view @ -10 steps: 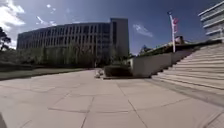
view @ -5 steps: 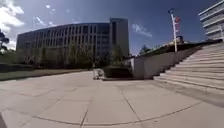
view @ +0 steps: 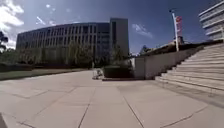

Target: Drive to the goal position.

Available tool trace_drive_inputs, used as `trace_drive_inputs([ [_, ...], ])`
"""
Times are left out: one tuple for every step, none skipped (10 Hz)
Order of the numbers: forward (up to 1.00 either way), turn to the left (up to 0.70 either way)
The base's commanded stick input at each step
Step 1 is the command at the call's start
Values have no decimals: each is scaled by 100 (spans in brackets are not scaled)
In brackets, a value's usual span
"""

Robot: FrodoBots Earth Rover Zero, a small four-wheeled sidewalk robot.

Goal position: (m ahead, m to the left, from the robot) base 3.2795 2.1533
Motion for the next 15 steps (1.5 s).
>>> trace_drive_inputs([
  [40,0],
  [40,0],
  [40,0],
  [40,0],
  [40,0],
  [40,0],
  [40,0],
  [40,0],
  [40,0],
  [40,0],
  [40,0],
  [40,0],
  [39,0],
  [20,0],
  [6,0],
])
